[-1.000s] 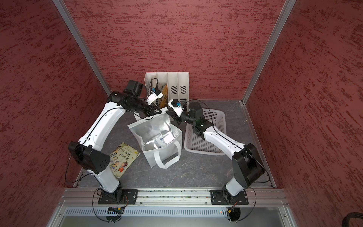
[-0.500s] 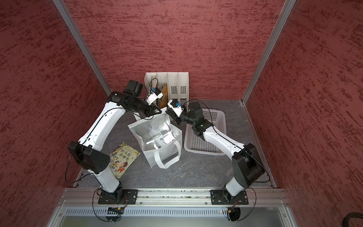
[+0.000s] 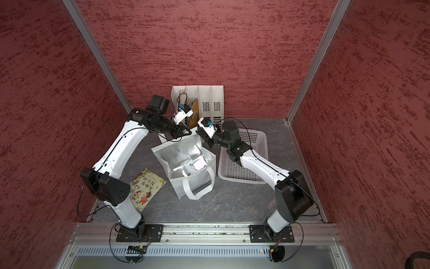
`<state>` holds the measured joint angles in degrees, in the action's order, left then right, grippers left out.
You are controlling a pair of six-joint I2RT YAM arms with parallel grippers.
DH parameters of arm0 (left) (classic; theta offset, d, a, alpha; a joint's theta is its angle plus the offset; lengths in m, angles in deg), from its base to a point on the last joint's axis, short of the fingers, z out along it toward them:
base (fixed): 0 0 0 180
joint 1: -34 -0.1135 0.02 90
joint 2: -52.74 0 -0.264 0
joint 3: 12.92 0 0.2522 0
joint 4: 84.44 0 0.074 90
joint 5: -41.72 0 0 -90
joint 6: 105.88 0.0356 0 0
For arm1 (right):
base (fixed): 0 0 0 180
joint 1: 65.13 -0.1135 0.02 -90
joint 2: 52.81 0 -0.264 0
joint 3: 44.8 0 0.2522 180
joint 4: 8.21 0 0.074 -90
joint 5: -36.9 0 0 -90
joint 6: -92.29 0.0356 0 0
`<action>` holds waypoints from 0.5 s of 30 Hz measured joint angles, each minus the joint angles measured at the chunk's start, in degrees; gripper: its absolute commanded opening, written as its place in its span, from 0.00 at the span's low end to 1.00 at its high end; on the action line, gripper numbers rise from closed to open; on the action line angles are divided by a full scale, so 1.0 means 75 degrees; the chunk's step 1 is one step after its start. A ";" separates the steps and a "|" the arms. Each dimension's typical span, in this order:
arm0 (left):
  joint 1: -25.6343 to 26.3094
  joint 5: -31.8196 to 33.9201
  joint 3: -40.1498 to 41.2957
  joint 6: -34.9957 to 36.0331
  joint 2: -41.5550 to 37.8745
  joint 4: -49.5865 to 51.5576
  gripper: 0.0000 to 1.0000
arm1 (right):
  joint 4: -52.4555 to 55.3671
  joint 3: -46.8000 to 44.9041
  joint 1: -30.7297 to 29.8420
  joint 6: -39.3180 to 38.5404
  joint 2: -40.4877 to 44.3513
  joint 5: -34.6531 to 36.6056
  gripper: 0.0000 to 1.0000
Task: Place the ice pack in the delivery bag
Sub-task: Tear off the adhesive seal from the delivery bag.
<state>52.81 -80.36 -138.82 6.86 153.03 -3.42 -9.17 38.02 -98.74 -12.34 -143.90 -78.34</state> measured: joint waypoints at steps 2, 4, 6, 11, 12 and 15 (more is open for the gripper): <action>0.0000 -0.0006 0.0000 0.0000 0.0000 0.0003 0.03 | -0.0003 0.0000 -0.0003 0.0000 0.0000 0.0032 0.18; 0.0000 -0.0009 0.0000 0.0000 0.0000 0.0006 0.03 | 0.0038 0.0044 -0.0009 0.0000 -0.0009 0.0064 0.18; 0.0000 -0.0012 0.0000 0.0000 0.0000 0.0006 0.03 | 0.0064 0.0117 -0.0012 0.0000 -0.0023 0.0108 0.18; 0.0000 -0.0032 0.0000 0.0000 0.0000 0.0015 0.03 | 0.0073 0.0248 -0.0026 0.0000 -0.0087 0.0157 0.16; 0.0000 -0.0032 0.0000 0.0000 0.0000 0.0020 0.03 | 0.0085 0.0248 -0.0032 -0.0003 -0.0099 0.0172 0.16; 0.0000 -0.0032 0.0000 0.0000 0.0000 0.0044 0.03 | 0.0134 0.0248 -0.0047 -0.0006 -0.0122 0.0178 0.15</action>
<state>52.81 -80.60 -138.82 6.86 153.03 -3.09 -8.17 39.87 -99.09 -12.39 -144.82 -77.00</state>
